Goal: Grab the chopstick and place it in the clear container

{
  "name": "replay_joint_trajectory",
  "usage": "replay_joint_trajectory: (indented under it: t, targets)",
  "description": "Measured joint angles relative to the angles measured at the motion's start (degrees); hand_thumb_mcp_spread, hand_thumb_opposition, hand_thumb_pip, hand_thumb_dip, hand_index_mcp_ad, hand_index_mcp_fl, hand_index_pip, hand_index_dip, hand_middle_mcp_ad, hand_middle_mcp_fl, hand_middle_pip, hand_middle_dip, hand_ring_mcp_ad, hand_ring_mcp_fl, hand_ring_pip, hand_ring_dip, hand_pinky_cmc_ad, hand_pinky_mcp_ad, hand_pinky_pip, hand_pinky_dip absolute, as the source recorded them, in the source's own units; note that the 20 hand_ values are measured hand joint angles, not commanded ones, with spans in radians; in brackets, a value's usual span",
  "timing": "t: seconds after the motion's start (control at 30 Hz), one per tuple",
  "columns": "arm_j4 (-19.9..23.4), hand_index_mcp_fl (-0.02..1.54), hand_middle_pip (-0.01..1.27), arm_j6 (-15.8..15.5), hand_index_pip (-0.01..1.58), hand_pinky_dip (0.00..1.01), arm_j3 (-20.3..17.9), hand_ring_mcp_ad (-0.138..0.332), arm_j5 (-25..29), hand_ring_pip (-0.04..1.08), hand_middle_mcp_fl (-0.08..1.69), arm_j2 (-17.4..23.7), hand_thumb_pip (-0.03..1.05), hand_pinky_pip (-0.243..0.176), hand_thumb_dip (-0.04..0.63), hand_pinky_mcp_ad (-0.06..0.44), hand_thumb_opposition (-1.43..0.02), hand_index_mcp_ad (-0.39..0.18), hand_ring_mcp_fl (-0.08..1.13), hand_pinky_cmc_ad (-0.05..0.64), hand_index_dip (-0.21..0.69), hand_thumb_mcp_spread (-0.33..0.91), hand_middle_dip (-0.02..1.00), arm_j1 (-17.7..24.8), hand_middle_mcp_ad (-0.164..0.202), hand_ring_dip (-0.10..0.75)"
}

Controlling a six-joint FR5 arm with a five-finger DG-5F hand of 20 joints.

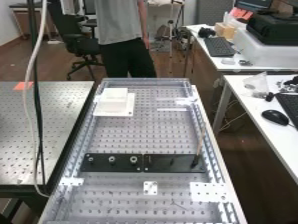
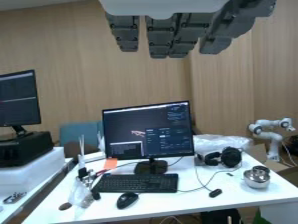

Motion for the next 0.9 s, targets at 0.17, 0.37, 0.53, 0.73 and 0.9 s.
replay_joint_trajectory:
  t: [0.17,0.37,0.53,0.73,0.9]
  targets:
    - [-0.06,-0.01,0.00,-0.01,0.00,0.02,0.19,-0.042,-0.28,0.01,0.02,-0.08,0.03,0.016,0.000,0.007,-0.03,-0.059,0.02,-0.019,0.016,-0.01,0.02,-0.14,0.005,0.012]
    - [-0.06,0.00,0.06,0.09,0.02,0.10,0.26,0.000,0.06,0.02,0.01,-0.12,0.18,-0.042,0.003,0.113,-0.46,0.014,0.01,0.115,0.016,0.09,0.03,-0.19,0.017,0.000]
    - [0.20,0.00,0.08,0.27,0.04,0.15,0.12,0.059,-0.09,0.05,0.02,-0.11,0.18,-0.061,0.003,0.195,-0.57,0.038,0.02,0.232,0.019,0.09,0.02,-0.34,0.044,0.000]
    - [0.75,0.00,0.09,0.97,0.04,0.18,-0.44,0.098,-0.39,0.05,0.02,-0.18,0.19,-0.075,0.003,0.213,-0.59,0.063,0.01,0.279,0.019,0.09,0.02,-0.60,0.072,0.000]
    - [1.47,0.00,0.10,1.82,0.05,0.19,-1.12,0.105,-0.84,0.07,0.02,-0.31,0.20,-0.091,0.003,0.227,-0.58,0.063,0.01,0.314,0.019,0.10,0.02,-0.86,0.068,0.000]
